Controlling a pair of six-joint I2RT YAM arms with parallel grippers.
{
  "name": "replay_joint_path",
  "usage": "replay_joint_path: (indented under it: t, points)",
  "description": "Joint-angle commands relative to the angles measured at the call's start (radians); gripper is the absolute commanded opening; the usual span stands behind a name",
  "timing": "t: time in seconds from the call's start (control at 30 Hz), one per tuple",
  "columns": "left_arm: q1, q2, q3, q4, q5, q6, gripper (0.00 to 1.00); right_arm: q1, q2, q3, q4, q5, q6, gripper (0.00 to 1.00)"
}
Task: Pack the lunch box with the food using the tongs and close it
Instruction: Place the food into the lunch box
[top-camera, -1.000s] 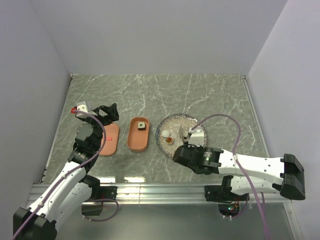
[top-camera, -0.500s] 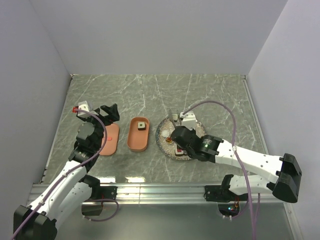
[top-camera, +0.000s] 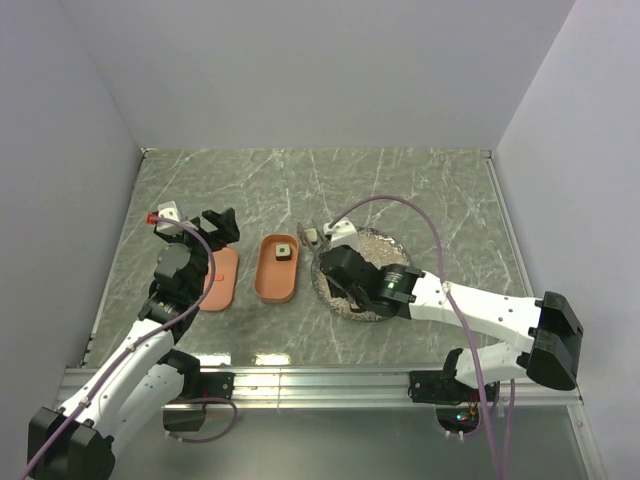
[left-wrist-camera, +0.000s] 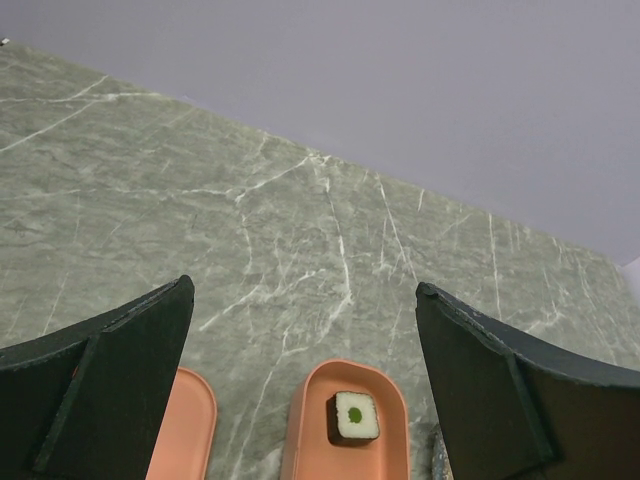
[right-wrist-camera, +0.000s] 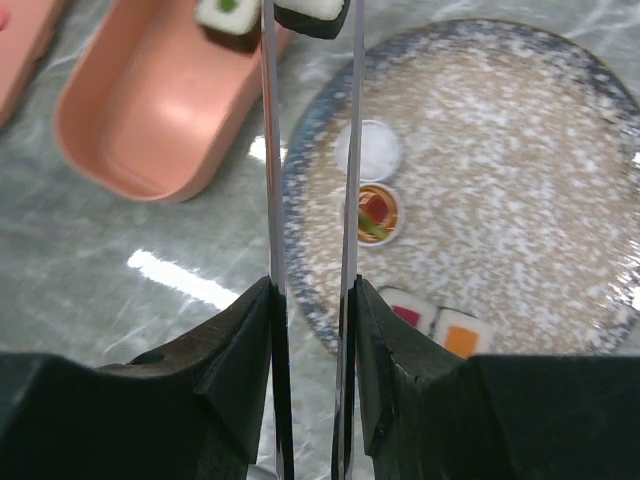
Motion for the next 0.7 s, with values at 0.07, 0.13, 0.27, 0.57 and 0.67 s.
replay_joint_path:
  t: [0.07, 0.13, 0.27, 0.57, 0.67]
  points:
    - [0.007, 0.018, 0.021, 0.023, -0.010, -0.008, 0.99, 0.064, 0.033, 0.099, 0.069, -0.011, -0.049, 0.34]
    - [0.007, 0.021, 0.023, 0.023, -0.010, -0.010, 0.99, 0.078, 0.046, 0.110, 0.067, -0.017, -0.049, 0.34]
    - [0.008, 0.026, 0.024, 0.025, -0.005, -0.011, 0.99, 0.112, 0.087, 0.124, 0.053, -0.021, -0.037, 0.34]
    - [0.010, 0.023, 0.021, 0.030, 0.010, -0.013, 0.99, 0.159, 0.109, 0.110, 0.026, -0.018, 0.014, 0.34]
    - [0.010, 0.021, 0.021, 0.031, 0.013, -0.011, 0.99, 0.173, 0.113, 0.104, 0.021, -0.024, 0.020, 0.34]
